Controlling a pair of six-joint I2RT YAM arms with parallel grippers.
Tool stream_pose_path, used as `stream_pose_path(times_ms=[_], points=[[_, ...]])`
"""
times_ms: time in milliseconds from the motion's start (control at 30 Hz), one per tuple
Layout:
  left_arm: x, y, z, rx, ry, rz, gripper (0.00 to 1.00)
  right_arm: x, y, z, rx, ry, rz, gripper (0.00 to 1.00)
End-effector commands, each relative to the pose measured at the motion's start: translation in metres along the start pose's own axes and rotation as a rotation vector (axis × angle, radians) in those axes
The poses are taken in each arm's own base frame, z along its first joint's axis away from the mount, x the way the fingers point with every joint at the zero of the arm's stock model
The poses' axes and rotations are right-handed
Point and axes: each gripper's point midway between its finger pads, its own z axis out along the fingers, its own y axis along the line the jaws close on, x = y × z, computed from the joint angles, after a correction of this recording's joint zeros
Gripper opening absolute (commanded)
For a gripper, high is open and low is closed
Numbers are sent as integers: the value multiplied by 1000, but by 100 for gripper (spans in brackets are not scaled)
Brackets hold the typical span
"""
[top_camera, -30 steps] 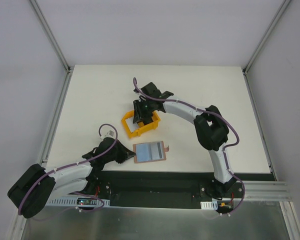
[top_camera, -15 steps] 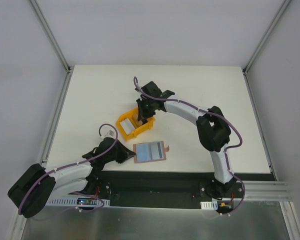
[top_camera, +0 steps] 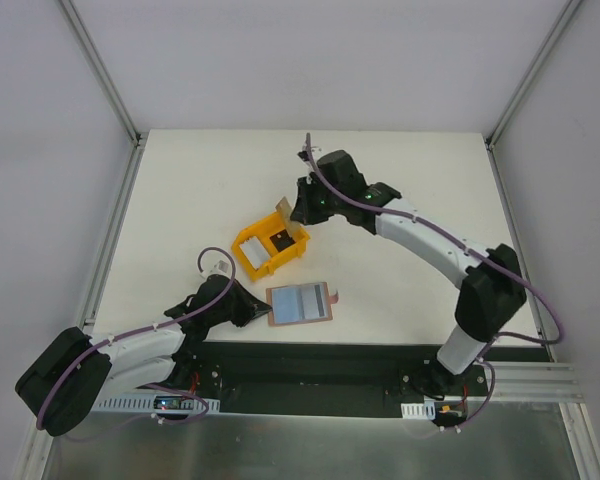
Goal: Put the credit cards into the card holder
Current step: Pick up the credit card from the storage box, then insert the credit card into the card holder.
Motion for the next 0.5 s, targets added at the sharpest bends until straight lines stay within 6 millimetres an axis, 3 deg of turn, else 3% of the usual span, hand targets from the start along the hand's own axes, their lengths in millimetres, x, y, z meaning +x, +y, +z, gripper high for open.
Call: stream_pose_path(times_ms=[0,100,167,267,467], points=[[4,28,-1,-85,11,32,0,-4,18,-35,-103,-105,76,0],[5,29,-1,-86,15,31,0,23,18,-47,-146,-123,155,0],[6,31,-1,-90,17,27,0,60,11,-49,-150,-95,237,0],[6,33,-2,-93,19,27,0,92,16,-52,-206,-118,334,0],[9,39,-2,-110,31,19,0,152,3,-35,-177,-89,416,0]])
